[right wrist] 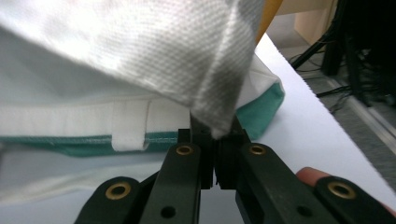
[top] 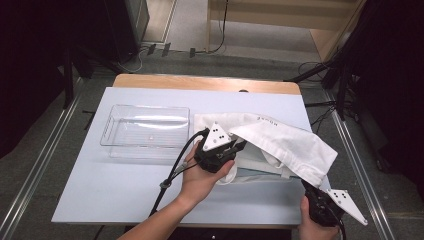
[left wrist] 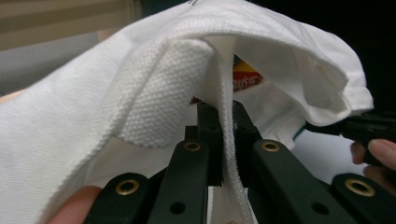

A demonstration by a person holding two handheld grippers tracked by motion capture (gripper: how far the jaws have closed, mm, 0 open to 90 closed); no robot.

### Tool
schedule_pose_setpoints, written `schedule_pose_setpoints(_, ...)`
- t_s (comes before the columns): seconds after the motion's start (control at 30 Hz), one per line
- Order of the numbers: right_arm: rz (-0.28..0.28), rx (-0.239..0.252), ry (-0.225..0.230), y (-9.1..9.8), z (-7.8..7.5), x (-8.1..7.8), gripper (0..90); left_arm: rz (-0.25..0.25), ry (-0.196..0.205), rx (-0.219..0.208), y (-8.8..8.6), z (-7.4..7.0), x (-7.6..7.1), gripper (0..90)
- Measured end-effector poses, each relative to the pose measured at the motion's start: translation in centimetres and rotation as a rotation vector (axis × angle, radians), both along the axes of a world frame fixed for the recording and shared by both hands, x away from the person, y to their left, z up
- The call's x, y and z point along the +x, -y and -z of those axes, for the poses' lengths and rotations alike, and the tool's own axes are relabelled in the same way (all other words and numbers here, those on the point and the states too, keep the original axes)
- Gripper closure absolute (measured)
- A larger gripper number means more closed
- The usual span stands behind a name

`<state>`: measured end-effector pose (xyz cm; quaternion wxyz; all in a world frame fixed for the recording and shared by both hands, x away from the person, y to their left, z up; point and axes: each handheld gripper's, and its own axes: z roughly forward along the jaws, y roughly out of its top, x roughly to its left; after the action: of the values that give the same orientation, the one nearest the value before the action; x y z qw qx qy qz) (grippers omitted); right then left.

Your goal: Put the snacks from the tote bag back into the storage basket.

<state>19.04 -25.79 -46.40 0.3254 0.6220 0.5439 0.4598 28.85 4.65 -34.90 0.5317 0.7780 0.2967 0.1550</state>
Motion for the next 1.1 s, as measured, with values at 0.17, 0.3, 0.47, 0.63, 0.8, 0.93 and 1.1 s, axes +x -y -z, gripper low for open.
schedule_pose_setpoints(0.17,-0.027,-0.038,-0.073,0.7,0.5,-0.7,90.0,-0.038,0.025,0.009,-0.3,-0.8,1.5,87.8)
schedule_pose_setpoints(0.3,-0.032,-0.049,-0.114,1.2,0.9,-0.5,90.0,-0.055,0.034,0.033,-0.2,-1.2,2.9,87.9)
schedule_pose_setpoints(0.47,-0.048,-0.061,-0.052,0.8,0.7,-0.7,74.2,-0.069,0.036,0.013,-0.3,-1.1,3.3,86.6)
schedule_pose_setpoints(0.63,-0.001,-0.071,0.075,0.4,-1.1,-1.3,43.1,-0.063,0.050,0.008,-0.3,-0.9,2.8,85.3)
schedule_pose_setpoints(0.8,-0.005,-0.148,0.190,-0.9,-3.3,-2.0,31.2,-0.056,0.060,0.012,-0.5,-0.9,2.2,84.8)
schedule_pose_setpoints(0.93,0.014,-0.211,0.208,-1.3,-3.9,-2.1,26.3,-0.057,0.060,0.019,-0.6,-0.9,2.0,84.5)
schedule_pose_setpoints(1.1,0.022,-0.221,0.217,-0.6,-5.1,-1.7,19.8,-0.060,0.079,0.029,-0.5,-1.1,1.5,83.0)
